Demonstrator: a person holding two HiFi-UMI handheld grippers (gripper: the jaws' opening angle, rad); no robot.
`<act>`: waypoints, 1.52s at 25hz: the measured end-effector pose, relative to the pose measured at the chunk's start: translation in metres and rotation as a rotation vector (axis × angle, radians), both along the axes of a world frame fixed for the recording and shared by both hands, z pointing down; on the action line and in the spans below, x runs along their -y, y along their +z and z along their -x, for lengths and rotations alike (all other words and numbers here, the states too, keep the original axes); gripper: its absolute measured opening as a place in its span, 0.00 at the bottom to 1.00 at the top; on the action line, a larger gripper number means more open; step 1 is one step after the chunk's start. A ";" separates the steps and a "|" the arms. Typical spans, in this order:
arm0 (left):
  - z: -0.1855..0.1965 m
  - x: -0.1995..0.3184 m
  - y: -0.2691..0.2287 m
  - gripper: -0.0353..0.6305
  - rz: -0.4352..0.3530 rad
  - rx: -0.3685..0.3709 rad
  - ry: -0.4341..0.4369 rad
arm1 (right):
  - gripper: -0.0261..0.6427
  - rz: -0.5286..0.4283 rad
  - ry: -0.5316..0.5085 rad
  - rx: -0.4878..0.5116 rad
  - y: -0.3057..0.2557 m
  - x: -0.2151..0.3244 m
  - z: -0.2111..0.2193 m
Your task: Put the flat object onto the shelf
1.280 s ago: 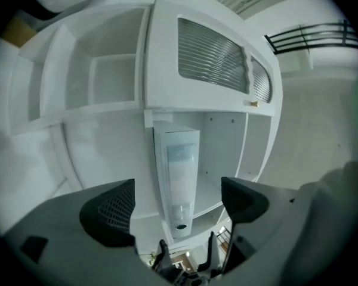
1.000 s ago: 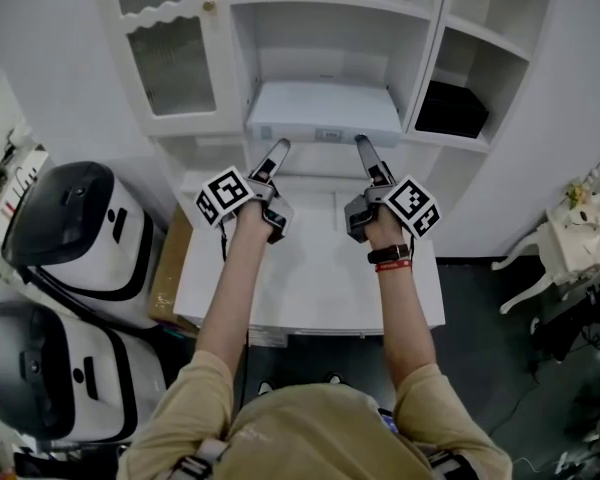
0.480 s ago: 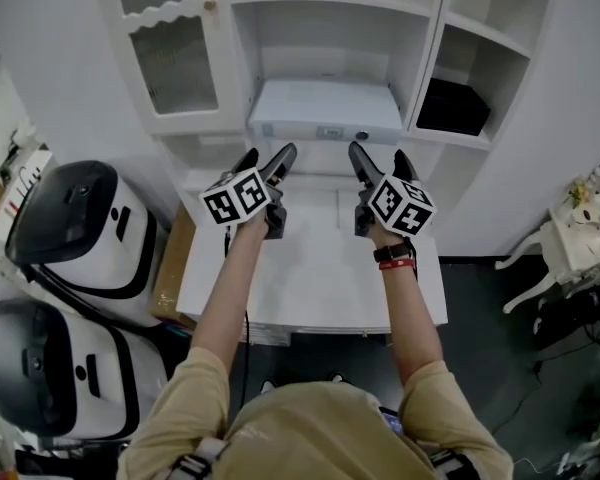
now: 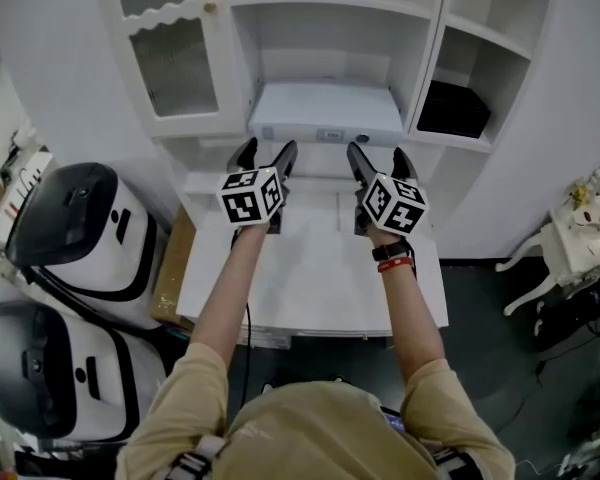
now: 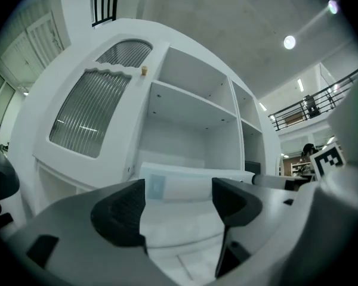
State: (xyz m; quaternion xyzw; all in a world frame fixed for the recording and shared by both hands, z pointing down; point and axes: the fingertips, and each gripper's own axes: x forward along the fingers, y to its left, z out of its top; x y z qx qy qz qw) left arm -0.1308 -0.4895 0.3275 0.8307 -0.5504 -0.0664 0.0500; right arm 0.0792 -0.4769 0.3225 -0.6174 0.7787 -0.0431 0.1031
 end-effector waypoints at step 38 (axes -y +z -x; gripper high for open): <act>-0.020 0.064 0.001 0.53 -0.003 0.067 0.005 | 0.66 0.026 0.050 -0.033 -0.001 0.066 -0.005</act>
